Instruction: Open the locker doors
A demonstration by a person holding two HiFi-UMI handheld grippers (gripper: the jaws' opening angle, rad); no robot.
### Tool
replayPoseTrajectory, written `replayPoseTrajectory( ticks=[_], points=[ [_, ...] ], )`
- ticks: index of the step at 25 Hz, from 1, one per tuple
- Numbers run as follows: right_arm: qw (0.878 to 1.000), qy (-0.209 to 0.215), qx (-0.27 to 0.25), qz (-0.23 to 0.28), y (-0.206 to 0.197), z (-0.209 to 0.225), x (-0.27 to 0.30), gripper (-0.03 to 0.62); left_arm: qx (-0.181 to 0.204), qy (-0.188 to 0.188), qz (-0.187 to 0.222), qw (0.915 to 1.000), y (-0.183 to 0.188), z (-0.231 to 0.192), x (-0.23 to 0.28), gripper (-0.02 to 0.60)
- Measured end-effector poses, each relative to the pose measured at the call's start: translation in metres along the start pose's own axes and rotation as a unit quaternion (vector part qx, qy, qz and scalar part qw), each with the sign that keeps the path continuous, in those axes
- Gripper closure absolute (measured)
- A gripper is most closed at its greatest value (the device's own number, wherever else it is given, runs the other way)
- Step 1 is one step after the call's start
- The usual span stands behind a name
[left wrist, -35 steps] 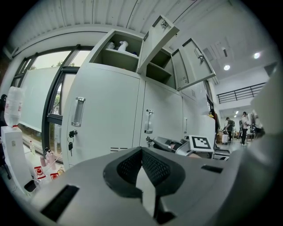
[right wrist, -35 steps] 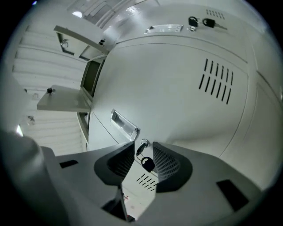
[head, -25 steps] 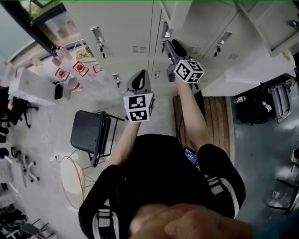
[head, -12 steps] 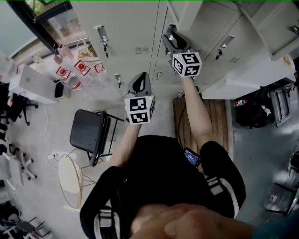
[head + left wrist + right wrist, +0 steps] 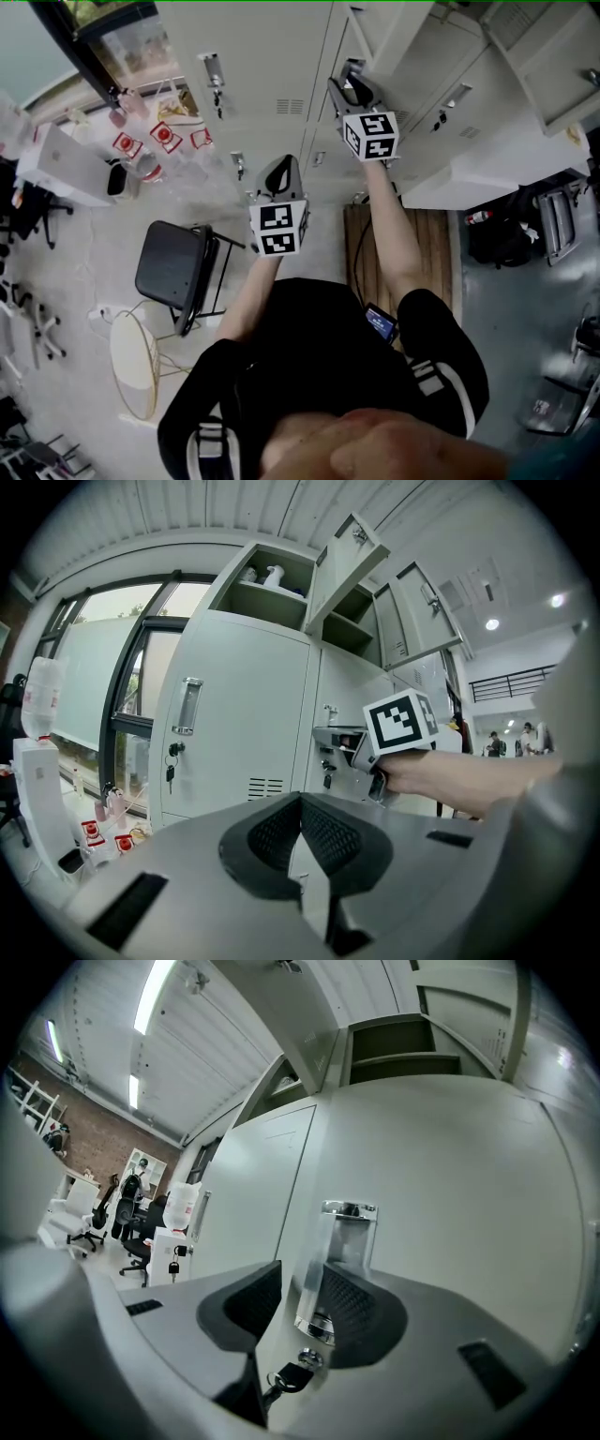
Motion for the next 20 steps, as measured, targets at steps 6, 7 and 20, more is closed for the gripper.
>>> replayPoseTrajectory(
  ticks=[6,7,20],
  points=[
    [1.000,-0.003,-0.005,-0.005,0.001,0.000,-0.006,0.470,0.001,-0.008,0.001,1.0000,0.000,0.004,0.000,0.572],
    [1.000,-0.002,-0.007,-0.004,0.001,-0.001,-0.008,0.471,0.001,-0.010,0.001,0.9999,0.000,0.005,0.000,0.572],
    [1.000,0.032,0.001,-0.001,0.003,-0.012,-0.051,0.470,0.012,-0.041,-0.011,0.9990,-0.006,0.034,0.003,0.572]
  ],
)
Point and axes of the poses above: the fingertips, and each gripper's own axes: x forward along the fingers, z to its right, y out of its top, the point moved 3 cm from there along -x, backward along the fingers, and after that the axes turned 3 degrees about -z, right-handed, at the moved point
